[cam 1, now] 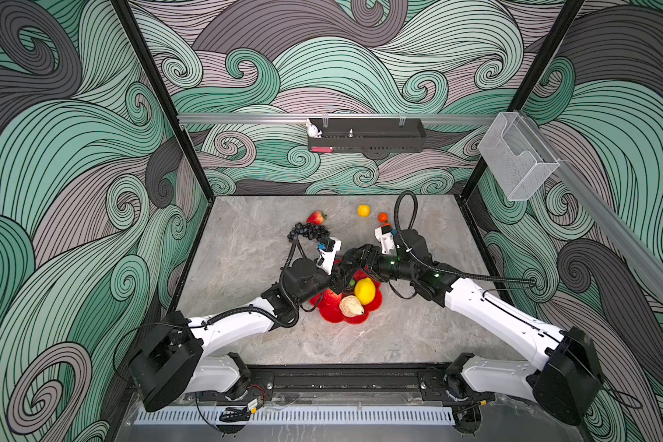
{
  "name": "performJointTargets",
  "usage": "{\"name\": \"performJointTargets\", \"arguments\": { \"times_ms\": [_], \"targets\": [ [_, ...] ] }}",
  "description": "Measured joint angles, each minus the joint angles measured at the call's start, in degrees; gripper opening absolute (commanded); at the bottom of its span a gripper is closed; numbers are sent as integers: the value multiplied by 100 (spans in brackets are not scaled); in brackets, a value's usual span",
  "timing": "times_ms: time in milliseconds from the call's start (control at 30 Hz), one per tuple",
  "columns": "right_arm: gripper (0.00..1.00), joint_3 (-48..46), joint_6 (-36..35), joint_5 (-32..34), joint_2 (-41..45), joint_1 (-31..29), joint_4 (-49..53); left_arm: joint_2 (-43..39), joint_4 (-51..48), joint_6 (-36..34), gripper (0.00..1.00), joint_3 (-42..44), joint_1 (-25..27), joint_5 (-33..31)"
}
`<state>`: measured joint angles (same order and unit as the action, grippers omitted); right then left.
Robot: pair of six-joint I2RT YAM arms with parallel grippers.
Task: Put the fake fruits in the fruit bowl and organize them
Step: 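Grasp the avocado with the left gripper while the right gripper releases it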
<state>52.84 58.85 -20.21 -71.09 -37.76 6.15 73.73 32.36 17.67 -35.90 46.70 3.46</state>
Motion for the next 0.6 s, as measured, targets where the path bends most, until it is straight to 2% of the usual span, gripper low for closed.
{"name": "performJointTargets", "arguments": {
  "times_ms": [267,500,600],
  "targets": [
    [83,-7,-295,-20,264,267,232,-153,-531,-142,45,0,0,-378],
    [85,-2,-907,-59,876,1235,1010,-586,-1530,-555,46,-186,-13,-1023],
    [85,-4,-1064,-46,1158,1390,1325,-553,-2096,-761,46,-452,-46,-1287]
  ]
}}
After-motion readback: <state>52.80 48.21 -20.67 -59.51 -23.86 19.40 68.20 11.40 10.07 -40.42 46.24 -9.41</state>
